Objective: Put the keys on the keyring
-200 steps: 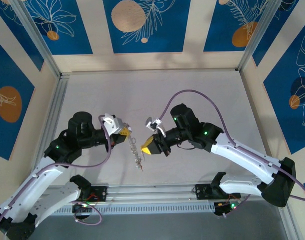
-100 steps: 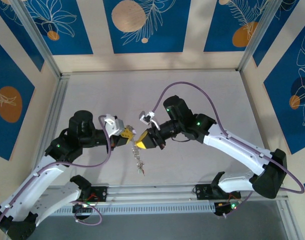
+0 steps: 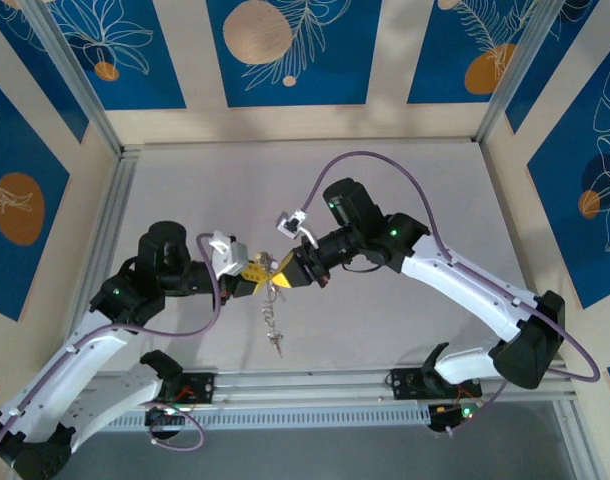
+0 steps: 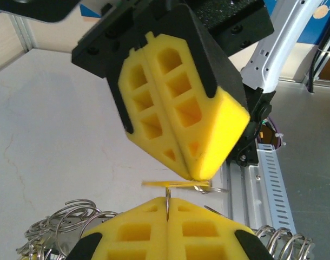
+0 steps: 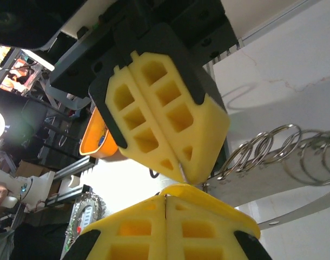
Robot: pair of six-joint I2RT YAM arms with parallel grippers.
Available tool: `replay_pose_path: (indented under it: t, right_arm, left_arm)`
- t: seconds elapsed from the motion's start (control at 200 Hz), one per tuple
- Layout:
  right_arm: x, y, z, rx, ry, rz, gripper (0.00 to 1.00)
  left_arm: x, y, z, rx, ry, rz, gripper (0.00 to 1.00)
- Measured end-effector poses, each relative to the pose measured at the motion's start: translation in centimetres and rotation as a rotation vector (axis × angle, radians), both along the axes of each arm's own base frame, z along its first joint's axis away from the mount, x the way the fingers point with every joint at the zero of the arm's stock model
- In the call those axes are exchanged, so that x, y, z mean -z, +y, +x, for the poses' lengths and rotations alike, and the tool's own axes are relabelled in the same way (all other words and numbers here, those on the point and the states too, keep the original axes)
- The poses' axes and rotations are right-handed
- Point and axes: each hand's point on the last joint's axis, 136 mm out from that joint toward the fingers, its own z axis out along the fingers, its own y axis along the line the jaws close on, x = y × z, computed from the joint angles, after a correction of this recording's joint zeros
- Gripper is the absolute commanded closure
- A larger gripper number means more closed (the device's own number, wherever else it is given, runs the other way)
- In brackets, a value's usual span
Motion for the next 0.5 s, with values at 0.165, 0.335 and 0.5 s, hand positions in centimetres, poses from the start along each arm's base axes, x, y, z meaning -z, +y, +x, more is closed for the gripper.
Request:
replay_pose_path:
  t: [0.165,0.335,0.5]
  right_arm:
    - [0.1,-0.3,0.5,0.015,0.015,-0.018,1.00]
    - [-0.1,-0.6,0.6,0.020,0.024,-0.029,1.00]
    - [-0.1,-0.9,0.0,-0.006,0.047,-0.060,1.00]
  left_arm:
    - [0.3,-0.2,-0.7,0.031,0.004,0.019,1.00]
    - [0.5,-0.1,-0.7,0.018,-0.003,0.039,1.00]
    - [0.9,0.5,0.5,-0.058,-0.039,0.081,1.00]
